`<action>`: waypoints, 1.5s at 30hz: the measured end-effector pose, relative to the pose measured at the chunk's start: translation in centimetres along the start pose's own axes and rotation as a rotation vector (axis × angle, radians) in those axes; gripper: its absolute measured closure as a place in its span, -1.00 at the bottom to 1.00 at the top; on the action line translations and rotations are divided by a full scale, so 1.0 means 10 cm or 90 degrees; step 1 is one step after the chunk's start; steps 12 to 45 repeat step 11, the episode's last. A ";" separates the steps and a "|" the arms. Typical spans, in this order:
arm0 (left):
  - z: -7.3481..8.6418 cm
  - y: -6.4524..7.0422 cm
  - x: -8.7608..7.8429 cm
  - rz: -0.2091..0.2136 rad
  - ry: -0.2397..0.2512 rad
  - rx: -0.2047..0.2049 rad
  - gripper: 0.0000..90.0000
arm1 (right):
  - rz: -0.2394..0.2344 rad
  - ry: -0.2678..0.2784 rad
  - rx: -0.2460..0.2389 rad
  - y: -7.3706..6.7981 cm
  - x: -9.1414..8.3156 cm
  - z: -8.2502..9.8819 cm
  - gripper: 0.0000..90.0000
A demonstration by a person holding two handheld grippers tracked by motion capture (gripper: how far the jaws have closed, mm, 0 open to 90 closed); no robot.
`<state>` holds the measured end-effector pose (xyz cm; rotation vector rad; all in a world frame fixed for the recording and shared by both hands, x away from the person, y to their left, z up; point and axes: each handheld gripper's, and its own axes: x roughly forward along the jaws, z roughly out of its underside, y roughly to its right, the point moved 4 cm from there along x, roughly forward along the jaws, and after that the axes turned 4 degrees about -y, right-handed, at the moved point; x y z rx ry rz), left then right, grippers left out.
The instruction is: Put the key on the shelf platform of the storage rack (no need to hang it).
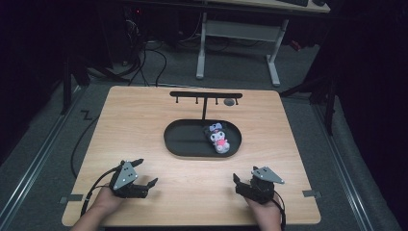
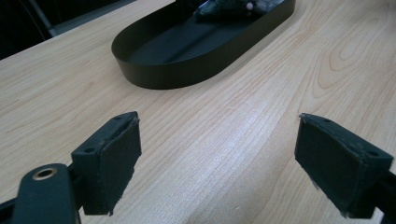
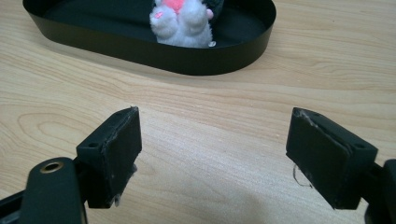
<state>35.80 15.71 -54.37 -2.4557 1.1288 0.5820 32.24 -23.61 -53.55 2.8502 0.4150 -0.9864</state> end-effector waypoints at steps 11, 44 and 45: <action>-0.01 -0.01 0.03 0.004 -0.005 -0.006 -0.66 | 0.014 -0.004 -0.011 0.02 -0.01 0.04 -0.59; -0.01 -0.01 0.03 0.004 -0.005 -0.006 -0.66 | 0.014 -0.004 -0.011 0.02 -0.01 0.04 -0.59; -0.01 -0.01 0.03 0.004 -0.005 -0.006 -0.66 | 0.014 -0.004 -0.011 0.02 -0.01 0.04 -0.59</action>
